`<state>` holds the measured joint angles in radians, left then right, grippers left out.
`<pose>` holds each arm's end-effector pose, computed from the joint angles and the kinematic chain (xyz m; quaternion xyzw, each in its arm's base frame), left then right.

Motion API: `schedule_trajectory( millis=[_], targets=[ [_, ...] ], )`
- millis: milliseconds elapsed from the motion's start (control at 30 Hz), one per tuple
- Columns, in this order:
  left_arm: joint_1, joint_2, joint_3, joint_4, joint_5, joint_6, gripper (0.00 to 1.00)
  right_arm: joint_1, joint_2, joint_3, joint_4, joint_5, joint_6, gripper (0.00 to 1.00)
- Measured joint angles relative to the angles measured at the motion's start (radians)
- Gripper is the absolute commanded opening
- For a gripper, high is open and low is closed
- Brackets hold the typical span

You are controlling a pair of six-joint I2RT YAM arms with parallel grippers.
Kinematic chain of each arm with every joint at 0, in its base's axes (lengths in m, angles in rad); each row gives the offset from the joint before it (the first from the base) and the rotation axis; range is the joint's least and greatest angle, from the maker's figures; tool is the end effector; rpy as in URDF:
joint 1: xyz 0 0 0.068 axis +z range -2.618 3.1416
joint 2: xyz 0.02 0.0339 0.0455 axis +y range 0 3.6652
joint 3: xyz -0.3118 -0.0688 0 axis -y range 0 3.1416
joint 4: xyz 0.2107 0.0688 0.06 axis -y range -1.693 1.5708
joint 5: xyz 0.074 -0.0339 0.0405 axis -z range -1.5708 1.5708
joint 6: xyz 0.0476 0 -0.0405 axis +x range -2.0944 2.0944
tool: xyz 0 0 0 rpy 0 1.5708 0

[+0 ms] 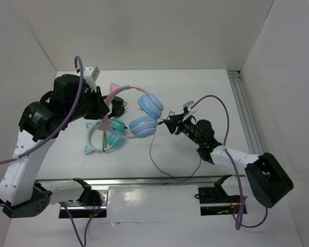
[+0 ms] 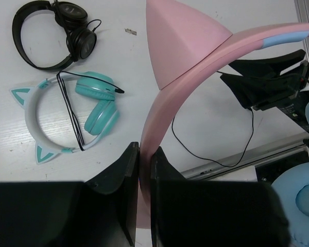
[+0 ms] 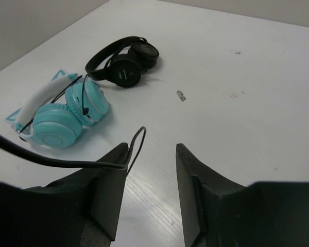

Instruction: Wrap the headphones

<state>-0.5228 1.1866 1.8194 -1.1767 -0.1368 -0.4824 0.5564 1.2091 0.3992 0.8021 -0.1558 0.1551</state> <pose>0.1256 -0.0649 0.5129 -0.0160 0.8695 -0.1839 0.4581 0.1824 0.1222 0.2930 -0.1948 0.6826 0.2964 0.6390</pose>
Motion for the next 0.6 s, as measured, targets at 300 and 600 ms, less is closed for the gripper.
schedule_trajectory(
  millis=[300, 600],
  targets=[
    [0.000, 0.000, 0.000, 0.000, 0.013, -0.006, 0.00, -0.018, 0.133, 0.035, 0.138, -0.097, 0.057, 0.53],
    [0.000, 0.003, -0.021, 0.019, 0.023, -0.021, 0.00, -0.018, 0.207, 0.039, 0.271, -0.142, 0.128, 0.53]
  ],
)
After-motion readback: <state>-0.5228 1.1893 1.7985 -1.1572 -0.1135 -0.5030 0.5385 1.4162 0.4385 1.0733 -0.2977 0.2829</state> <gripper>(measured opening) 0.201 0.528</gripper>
